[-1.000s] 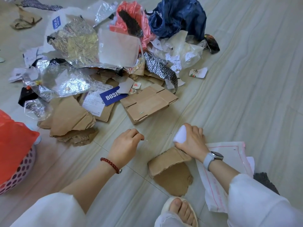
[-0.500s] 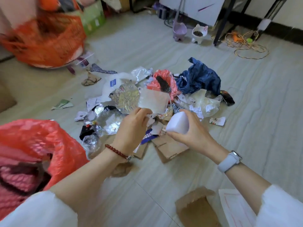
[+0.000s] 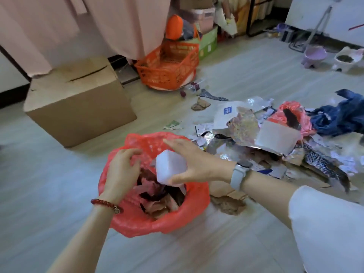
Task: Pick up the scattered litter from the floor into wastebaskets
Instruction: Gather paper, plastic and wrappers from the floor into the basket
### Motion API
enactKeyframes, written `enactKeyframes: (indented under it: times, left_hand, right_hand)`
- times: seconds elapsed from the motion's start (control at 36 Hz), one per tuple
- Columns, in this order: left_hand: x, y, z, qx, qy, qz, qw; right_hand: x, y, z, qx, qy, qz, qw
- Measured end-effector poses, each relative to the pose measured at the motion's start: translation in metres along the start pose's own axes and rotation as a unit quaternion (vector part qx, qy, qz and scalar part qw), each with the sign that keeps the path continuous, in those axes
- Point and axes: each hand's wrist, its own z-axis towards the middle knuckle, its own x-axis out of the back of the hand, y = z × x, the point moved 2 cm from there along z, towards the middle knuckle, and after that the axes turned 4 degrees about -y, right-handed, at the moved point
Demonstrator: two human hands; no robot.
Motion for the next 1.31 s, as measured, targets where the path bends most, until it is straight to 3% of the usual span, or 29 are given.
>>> enactKeyframes:
  times: [0.08,0.17,0.28,0.36,0.47,0.58,0.75,0.89,1.06,1.22,1.31]
  left_hand:
    - [0.004,-0.007,0.0,0.031,0.037,-0.032,0.998]
    - [-0.012,0.017,0.003,-0.022,0.031,-0.052,0.998]
    - [-0.063,0.081,0.008,-0.12,-0.031,-0.082,0.989]
    - [-0.109,0.142,-0.004,-0.191,-0.12,-0.115,0.967]
    - [-0.166,0.217,-0.043,-0.294,-0.258,-0.096,0.915]
    - [-0.214,0.273,-0.093,-0.372,-0.363,-0.07,0.851]
    - [-0.282,0.325,-0.176,-0.466,-0.452,0.029,0.76]
    - [-0.329,0.341,-0.252,-0.502,-0.498,0.123,0.696]
    - [-0.385,0.336,-0.339,-0.461,-0.553,0.157,0.676]
    - [-0.439,0.334,-0.402,-0.39,-0.555,0.202,0.706]
    - [-0.457,0.333,-0.419,-0.372,-0.543,0.227,0.718]
  right_hand:
    - [-0.01,0.008,0.002,-0.026,-0.004,-0.014,1.0]
    - [0.001,0.021,-0.01,-0.045,0.08,0.004,0.996]
    - [0.023,0.052,-0.055,-0.139,0.164,0.022,0.976]
    - [0.036,0.079,-0.115,-0.241,0.221,0.04,0.944]
    - [0.042,0.104,-0.221,-0.377,0.277,0.07,0.881]
    - [0.031,0.121,-0.337,-0.496,0.341,0.096,0.793]
    - [-0.031,0.148,-0.497,-0.6,0.443,0.113,0.657]
    - [-0.105,0.15,-0.593,-0.68,0.458,0.098,0.565]
    - [-0.173,0.181,-0.665,-0.726,0.381,0.049,0.571]
    - [-0.205,0.224,-0.689,-0.746,0.264,0.129,0.597]
    - [-0.213,0.234,-0.694,-0.76,0.228,0.098,0.601]
